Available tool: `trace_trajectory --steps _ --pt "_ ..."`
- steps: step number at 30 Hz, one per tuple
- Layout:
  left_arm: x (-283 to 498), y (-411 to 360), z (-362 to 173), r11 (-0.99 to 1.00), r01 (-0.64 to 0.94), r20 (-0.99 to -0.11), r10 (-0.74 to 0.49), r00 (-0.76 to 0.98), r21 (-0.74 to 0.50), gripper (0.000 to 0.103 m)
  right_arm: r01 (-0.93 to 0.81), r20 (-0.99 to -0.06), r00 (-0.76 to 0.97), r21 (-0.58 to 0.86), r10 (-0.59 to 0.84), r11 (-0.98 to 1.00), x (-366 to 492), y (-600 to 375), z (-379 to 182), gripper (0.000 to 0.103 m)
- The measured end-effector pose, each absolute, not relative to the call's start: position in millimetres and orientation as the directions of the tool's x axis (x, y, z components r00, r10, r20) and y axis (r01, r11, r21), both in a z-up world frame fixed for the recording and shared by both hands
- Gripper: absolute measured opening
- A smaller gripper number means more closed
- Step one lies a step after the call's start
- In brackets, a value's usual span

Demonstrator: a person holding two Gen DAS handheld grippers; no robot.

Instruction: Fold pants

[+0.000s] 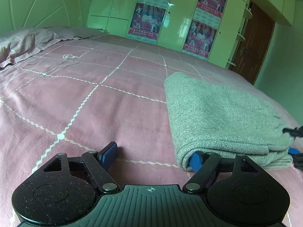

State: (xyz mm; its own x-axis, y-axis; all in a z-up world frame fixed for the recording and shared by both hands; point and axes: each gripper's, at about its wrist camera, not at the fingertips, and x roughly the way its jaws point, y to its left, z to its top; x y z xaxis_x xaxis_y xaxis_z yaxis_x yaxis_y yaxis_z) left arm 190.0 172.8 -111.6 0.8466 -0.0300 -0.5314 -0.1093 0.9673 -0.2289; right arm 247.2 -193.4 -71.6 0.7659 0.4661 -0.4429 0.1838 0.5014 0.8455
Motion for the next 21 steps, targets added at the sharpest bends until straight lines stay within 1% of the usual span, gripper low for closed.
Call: trace_trajectory --steps 2,4,5,8,10,11,13,15,16,17,18,19,21 --pt "184.9 171.7 -107.7 0.975 -0.091 -0.537 -0.034 0.843 -0.205 0.077 0.175 -0.434 0.796 0.832 0.421 0.527 236.3 -196.3 -64.5 0.046" --pt "171.5 174.7 -106.8 0.979 -0.074 -0.53 -0.04 0.847 -0.192 0.077 0.14 -0.411 0.825 0.813 0.388 0.565 222.5 -198.2 -53.2 0.045" --pt "163.6 176.9 -106.2 0.979 -0.071 -0.523 -0.042 0.852 -0.193 0.077 0.093 -0.387 0.833 0.802 0.394 0.59 218.3 -195.2 -48.1 0.044" --pt "143.7 186.6 -92.7 0.965 -0.099 -0.453 -0.022 0.891 -0.241 0.077 -0.059 -0.333 0.832 0.742 0.444 0.668 215.9 -176.5 -27.3 0.044" --pt "149.3 187.4 -78.7 0.961 -0.099 -0.408 -0.016 0.913 -0.259 0.077 -0.104 -0.343 0.819 0.699 0.46 0.707 220.9 -161.9 -19.1 0.044" --pt "156.5 184.9 -73.9 0.962 -0.092 -0.41 -0.023 0.912 -0.259 0.077 -0.117 -0.359 0.804 0.686 0.473 0.719 226.6 -153.8 -17.5 0.044" --pt "178.4 178.5 -70.9 0.962 -0.069 -0.443 -0.057 0.895 -0.264 0.077 -0.139 -0.396 0.777 0.65 0.489 0.747 235.9 -139.7 -22.4 0.044" --pt "205.3 173.5 -84.8 0.966 -0.063 -0.548 -0.087 0.832 -0.249 0.078 -0.136 -0.496 0.744 0.544 0.448 0.828 245.0 -127.3 -31.1 0.037" --pt "214.7 173.0 -93.1 0.97 -0.062 -0.599 -0.094 0.795 -0.234 0.078 -0.137 -0.504 0.74 0.536 0.446 0.833 244.3 -128.1 -29.8 0.037" --pt "215.9 176.0 -94.9 0.968 -0.055 -0.605 -0.108 0.789 -0.245 0.079 -0.131 -0.504 0.734 0.552 0.455 0.823 243.8 -130.8 -24.4 0.037" --pt "212.1 179.6 -90.8 0.966 -0.056 -0.596 -0.11 0.795 -0.253 0.079 -0.137 -0.491 0.738 0.562 0.463 0.815 240.4 -133.0 -13.6 0.043" --pt "206.1 182.3 -85.5 0.97 -0.059 -0.587 -0.095 0.804 -0.236 0.079 -0.164 -0.457 0.76 0.553 0.462 0.817 231.9 -136.4 -3.5 0.047" --pt "190.7 190.9 -76.7 0.976 -0.066 -0.571 -0.065 0.818 -0.206 0.079 -0.223 -0.387 0.807 0.501 0.447 0.836 210.8 -144.9 6.3 0.073"
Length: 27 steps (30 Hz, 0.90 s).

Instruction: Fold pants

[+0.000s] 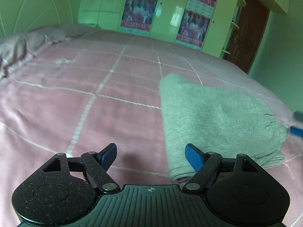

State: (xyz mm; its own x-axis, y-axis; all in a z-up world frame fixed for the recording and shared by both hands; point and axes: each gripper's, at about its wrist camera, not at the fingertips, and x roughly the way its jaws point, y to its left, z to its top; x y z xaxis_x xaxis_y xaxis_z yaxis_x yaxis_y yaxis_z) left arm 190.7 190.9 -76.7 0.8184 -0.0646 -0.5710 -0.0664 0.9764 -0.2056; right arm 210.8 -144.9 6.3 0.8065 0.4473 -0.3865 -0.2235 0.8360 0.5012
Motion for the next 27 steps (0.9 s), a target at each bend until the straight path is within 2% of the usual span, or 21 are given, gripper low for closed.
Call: trace_trajectory --steps 3,10,12,17,19,22,24,27 --pt "170.2 209.4 -72.7 0.977 -0.081 -0.574 -0.048 0.818 -0.198 0.079 -0.227 -0.379 0.829 0.445 0.412 0.866 186.1 -164.9 4.8 0.074" --pt "136.4 241.8 -77.5 0.973 -0.146 -0.584 0.015 0.812 -0.177 0.079 -0.116 -0.439 0.831 0.466 0.343 0.877 157.7 -195.6 -30.4 0.077" --pt "130.8 242.7 -80.1 0.973 -0.148 -0.579 0.02 0.815 -0.175 0.079 -0.104 -0.428 0.837 0.49 0.342 0.866 151.7 -195.2 -36.7 0.088" --pt "117.6 237.1 -89.2 0.975 -0.142 -0.576 0.019 0.818 -0.169 0.08 -0.076 -0.422 0.825 0.576 0.376 0.814 141.4 -201.1 -60.1 0.091" --pt "117.3 235.4 -91.8 0.974 -0.142 -0.582 0.013 0.813 -0.176 0.082 -0.047 -0.433 0.815 0.614 0.385 0.788 143.9 -208.0 -67.4 0.091" --pt "119.7 231.3 -89.8 0.974 -0.134 -0.581 0.005 0.814 -0.181 0.091 -0.027 -0.442 0.801 0.647 0.403 0.762 149.2 -215.3 -72.0 0.092" --pt "121.7 227.6 -88.2 0.975 -0.118 -0.582 -0.013 0.813 -0.188 0.101 -0.033 -0.47 0.775 0.637 0.422 0.77 153.0 -209.7 -75.1 0.097" --pt "128.9 225.4 -87.3 0.97 -0.093 -0.587 -0.058 0.807 -0.224 0.103 -0.02 -0.515 0.749 0.611 0.417 0.791 159.4 -204.4 -74.7 0.097"
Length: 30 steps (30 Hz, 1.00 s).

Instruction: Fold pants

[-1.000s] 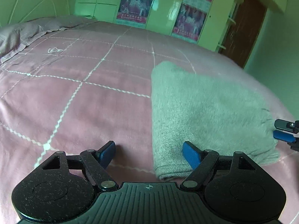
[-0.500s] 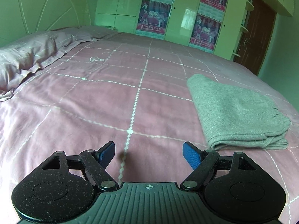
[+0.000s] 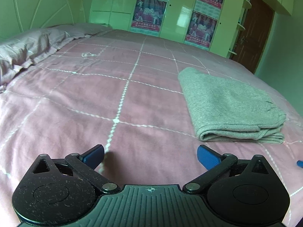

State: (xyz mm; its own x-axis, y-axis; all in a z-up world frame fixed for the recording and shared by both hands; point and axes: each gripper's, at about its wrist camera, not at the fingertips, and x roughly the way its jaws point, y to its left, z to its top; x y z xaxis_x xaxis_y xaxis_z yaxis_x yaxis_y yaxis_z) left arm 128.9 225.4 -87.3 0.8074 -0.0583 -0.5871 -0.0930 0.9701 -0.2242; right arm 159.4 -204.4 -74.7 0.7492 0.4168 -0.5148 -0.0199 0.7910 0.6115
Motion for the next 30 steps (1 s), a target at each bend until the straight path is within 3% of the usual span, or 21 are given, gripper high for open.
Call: trace_trajectory --steps 2,4,6,9,14,19,26,30 --pt "136.0 227.2 -87.9 0.954 -0.076 -0.576 -0.111 0.81 -0.29 0.103 -0.023 -0.54 0.709 0.626 0.454 0.779 169.1 -205.6 -69.8 0.098" --pt "147.4 227.8 -88.9 0.932 -0.047 -0.557 -0.175 0.812 -0.36 0.103 -0.061 -0.48 0.701 0.697 0.528 0.715 176.9 -213.6 -63.7 0.093" --pt "163.2 226.3 -90.4 0.917 -0.066 -0.553 -0.179 0.814 -0.394 0.103 -0.043 -0.414 0.728 0.768 0.547 0.639 187.1 -226.5 -63.1 0.097" --pt "191.2 222.3 -98.4 0.888 -0.049 -0.553 -0.241 0.798 -0.457 0.103 0.014 -0.387 0.73 0.833 0.563 0.553 212.2 -240.3 -74.8 0.097" --pt "232.5 212.4 -106.4 0.865 0.006 -0.56 -0.329 0.76 -0.501 0.103 -0.025 -0.422 0.685 0.802 0.594 0.597 249.1 -229.7 -74.7 0.098" --pt "280.3 213.6 -116.7 0.768 0.06 -0.514 -0.482 0.709 -0.637 0.103 -0.073 -0.408 0.641 0.811 0.65 0.581 284.1 -218.7 -79.0 0.095" --pt "320.1 195.7 -126.4 0.787 0.125 -0.526 -0.512 0.679 -0.604 0.103 -0.093 -0.418 0.583 0.817 0.697 0.569 319.9 -206.2 -84.6 0.092" --pt "341.0 197.4 -129.4 0.755 0.124 -0.501 -0.538 0.678 -0.644 0.103 -0.107 -0.407 0.561 0.828 0.721 0.551 324.8 -206.1 -87.5 0.092"
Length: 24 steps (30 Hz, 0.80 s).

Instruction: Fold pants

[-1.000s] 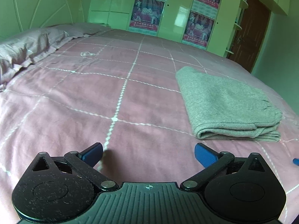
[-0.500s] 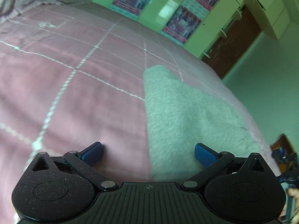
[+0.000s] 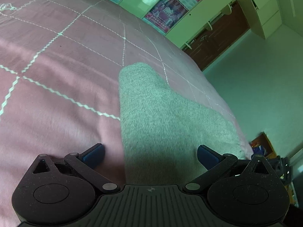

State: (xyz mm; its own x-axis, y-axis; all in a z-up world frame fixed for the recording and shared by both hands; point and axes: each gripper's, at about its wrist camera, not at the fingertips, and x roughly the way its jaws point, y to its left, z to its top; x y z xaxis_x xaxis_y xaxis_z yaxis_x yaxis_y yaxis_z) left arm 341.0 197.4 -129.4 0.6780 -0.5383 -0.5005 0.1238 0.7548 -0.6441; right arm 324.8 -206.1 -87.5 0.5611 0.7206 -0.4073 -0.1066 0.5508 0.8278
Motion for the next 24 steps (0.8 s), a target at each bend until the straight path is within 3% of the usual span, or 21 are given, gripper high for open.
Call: trace_trajectory --steps 10,14,16,17,18,20,24 --pt "390.0 195.6 -146.0 0.608 0.151 -0.419 -0.685 0.596 -0.779 0.103 -0.09 -0.386 0.478 0.872 0.789 0.481 348.7 -202.5 -92.5 0.083" --pt "405.3 183.7 -149.1 0.624 0.126 -0.449 -0.674 0.587 -0.772 0.103 -0.085 -0.419 0.447 0.86 0.791 0.504 355.2 -200.7 -92.7 0.079" --pt "408.3 163.9 -144.5 0.695 0.174 -0.505 -0.65 0.568 -0.698 0.102 -0.089 -0.453 0.437 0.838 0.777 0.539 356.1 -195.6 -90.3 0.074" --pt "409.0 157.7 -143.4 0.711 0.187 -0.517 -0.642 0.566 -0.678 0.099 -0.091 -0.466 0.436 0.828 0.769 0.554 355.6 -193.5 -89.2 0.065" --pt "409.6 154.5 -142.3 0.721 0.193 -0.523 -0.635 0.569 -0.665 0.08 -0.1 -0.485 0.433 0.812 0.76 0.575 354.7 -189.5 -87.9 0.052" --pt "412.2 157.4 -146.1 0.721 0.159 -0.53 -0.623 0.575 -0.675 0.056 -0.116 -0.503 0.429 0.793 0.75 0.598 350.9 -187.7 -86.0 0.046" --pt "406.6 161.4 -147.3 0.692 0.159 -0.494 -0.638 0.591 -0.704 0.035 -0.168 -0.517 0.433 0.759 0.739 0.629 342.0 -179.9 -69.2 0.041"
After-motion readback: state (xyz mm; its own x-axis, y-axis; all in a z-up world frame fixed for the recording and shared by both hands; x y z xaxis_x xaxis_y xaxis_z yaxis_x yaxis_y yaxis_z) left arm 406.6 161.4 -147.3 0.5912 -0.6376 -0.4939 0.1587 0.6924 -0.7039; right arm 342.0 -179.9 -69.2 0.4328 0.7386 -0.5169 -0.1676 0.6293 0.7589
